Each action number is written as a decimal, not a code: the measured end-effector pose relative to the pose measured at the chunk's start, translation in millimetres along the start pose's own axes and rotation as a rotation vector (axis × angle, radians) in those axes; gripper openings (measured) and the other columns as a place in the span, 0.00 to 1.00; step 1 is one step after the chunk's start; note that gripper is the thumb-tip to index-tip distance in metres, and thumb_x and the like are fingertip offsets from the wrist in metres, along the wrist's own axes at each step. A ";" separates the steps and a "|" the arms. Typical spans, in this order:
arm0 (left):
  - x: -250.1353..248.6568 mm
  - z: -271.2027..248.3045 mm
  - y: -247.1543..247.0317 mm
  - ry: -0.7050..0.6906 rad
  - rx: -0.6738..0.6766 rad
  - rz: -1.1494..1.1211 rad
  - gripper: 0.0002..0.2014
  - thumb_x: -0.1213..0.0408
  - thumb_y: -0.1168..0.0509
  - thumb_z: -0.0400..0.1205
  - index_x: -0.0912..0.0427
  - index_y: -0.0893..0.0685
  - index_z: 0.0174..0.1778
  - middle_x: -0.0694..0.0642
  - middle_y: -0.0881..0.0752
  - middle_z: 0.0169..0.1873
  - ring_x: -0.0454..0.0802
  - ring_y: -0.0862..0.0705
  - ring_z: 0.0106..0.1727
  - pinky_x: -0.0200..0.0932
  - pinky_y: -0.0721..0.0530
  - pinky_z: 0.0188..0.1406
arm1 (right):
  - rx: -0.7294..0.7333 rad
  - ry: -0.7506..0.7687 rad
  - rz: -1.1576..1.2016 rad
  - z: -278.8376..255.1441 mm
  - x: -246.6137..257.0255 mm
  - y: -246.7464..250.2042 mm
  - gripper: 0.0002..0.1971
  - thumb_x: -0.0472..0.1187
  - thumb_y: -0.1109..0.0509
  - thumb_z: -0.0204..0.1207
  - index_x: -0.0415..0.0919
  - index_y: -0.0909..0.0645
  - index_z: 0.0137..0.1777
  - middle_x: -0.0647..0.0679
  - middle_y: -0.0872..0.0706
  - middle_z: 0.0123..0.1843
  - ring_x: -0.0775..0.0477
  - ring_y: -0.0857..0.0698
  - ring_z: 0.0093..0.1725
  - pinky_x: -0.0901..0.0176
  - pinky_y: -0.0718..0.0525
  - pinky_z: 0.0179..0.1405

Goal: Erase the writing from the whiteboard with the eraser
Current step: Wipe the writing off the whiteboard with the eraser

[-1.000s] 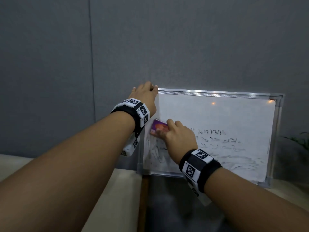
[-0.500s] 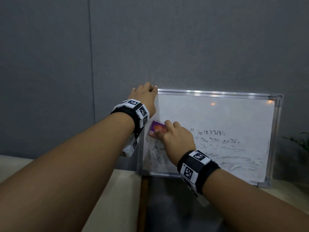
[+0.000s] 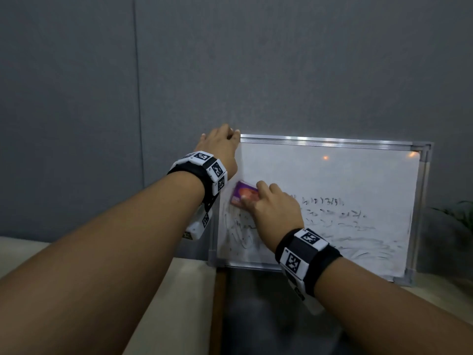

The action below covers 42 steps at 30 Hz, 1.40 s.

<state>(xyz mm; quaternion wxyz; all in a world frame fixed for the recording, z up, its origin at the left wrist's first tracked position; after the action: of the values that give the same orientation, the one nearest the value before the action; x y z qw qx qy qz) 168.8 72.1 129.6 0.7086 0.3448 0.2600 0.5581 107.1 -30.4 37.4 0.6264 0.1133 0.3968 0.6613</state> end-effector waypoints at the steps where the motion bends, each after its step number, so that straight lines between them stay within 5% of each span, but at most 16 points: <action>1: 0.0 0.0 0.0 -0.001 0.002 -0.002 0.39 0.71 0.39 0.72 0.56 0.40 0.82 0.55 0.33 0.70 0.58 0.34 0.72 0.59 0.40 0.79 | -0.017 -0.031 -0.005 1.4 -8.2 3.8 0.15 0.42 0.20 0.62 0.50 0.15 0.49 0.46 0.24 0.45 0.43 0.23 0.40 0.56 0.37 0.27; 23: -1.6 -2.9 2.9 0.002 0.017 0.011 0.40 0.72 0.38 0.73 0.56 0.42 0.83 0.55 0.34 0.71 0.58 0.34 0.73 0.59 0.43 0.80 | -0.109 -0.070 0.020 0.1 -17.7 3.9 0.18 0.39 0.18 0.54 0.52 0.14 0.44 0.46 0.25 0.41 0.43 0.24 0.36 0.58 0.40 0.24; 32: -3.1 -3.1 3.0 0.015 0.009 0.004 0.40 0.73 0.38 0.73 0.55 0.41 0.83 0.54 0.34 0.71 0.57 0.34 0.73 0.58 0.44 0.81 | -0.127 -0.131 -0.001 -9.7 -55.7 11.2 0.15 0.41 0.19 0.62 0.50 0.15 0.49 0.44 0.25 0.42 0.41 0.23 0.36 0.59 0.38 0.24; 42: -3.2 -3.0 2.6 0.017 0.024 0.021 0.40 0.73 0.39 0.74 0.55 0.43 0.83 0.55 0.35 0.73 0.57 0.36 0.75 0.58 0.45 0.81 | -0.109 -0.091 -0.007 -27.2 -49.1 -0.2 0.17 0.38 0.20 0.59 0.51 0.14 0.49 0.45 0.25 0.41 0.42 0.24 0.36 0.58 0.39 0.24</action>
<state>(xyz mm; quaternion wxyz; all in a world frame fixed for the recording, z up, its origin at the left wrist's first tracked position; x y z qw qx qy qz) 164.1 70.0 129.7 0.6963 0.3511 0.2692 0.5652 98.9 -85.9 36.4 0.6514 0.1074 0.3318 0.6738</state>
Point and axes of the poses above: each hand's wrist, its own z-axis towards the middle knuckle, its own y-axis out of the back of the hand, x = y × z, the point moved 8 cm from there along z, towards the middle knuckle
